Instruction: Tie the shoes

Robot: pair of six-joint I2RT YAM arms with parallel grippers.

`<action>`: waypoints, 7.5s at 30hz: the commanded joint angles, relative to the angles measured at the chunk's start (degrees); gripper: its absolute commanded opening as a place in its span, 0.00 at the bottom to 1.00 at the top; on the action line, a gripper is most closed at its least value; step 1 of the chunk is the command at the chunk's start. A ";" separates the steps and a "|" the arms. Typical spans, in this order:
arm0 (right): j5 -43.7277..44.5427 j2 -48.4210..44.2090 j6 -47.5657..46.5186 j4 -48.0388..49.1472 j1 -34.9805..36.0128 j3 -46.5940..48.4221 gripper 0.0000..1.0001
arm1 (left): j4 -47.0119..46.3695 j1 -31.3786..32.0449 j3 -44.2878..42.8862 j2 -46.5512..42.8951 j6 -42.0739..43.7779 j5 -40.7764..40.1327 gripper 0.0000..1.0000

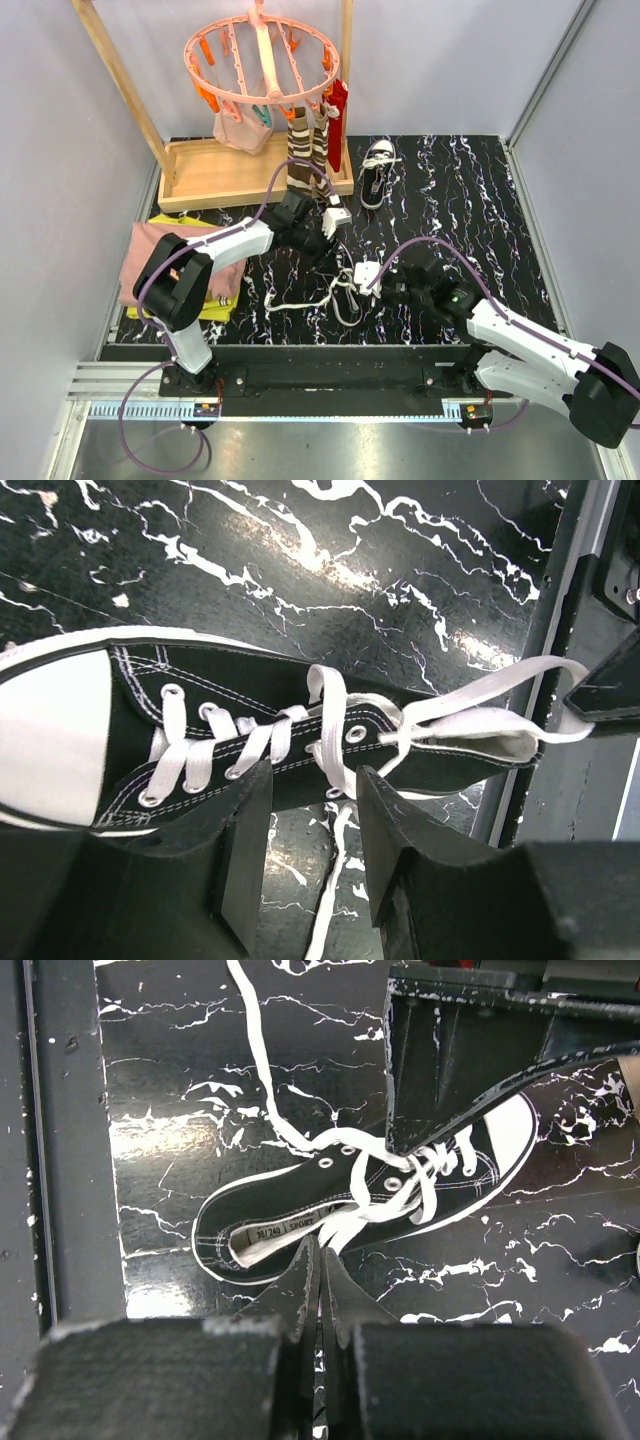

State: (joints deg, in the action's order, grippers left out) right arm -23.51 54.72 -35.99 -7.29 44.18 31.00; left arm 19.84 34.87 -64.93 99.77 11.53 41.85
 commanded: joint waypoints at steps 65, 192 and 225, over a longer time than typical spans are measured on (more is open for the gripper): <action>4.17 15.77 -5.50 16.25 -0.24 3.71 0.00 | -1.82 1.43 -1.78 -5.28 -4.41 4.56 0.00; -6.99 25.26 -18.59 -4.84 -0.07 10.22 0.32 | -11.57 -9.56 12.28 -24.18 14.23 -1.59 0.00; -6.20 40.98 6.72 9.02 9.69 30.87 0.78 | -7.62 -18.87 3.49 -3.36 -14.34 2.45 0.00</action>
State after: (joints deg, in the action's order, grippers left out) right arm -29.65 91.61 -29.82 -7.25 50.96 58.83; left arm 11.29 17.47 -58.74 93.36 2.46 41.54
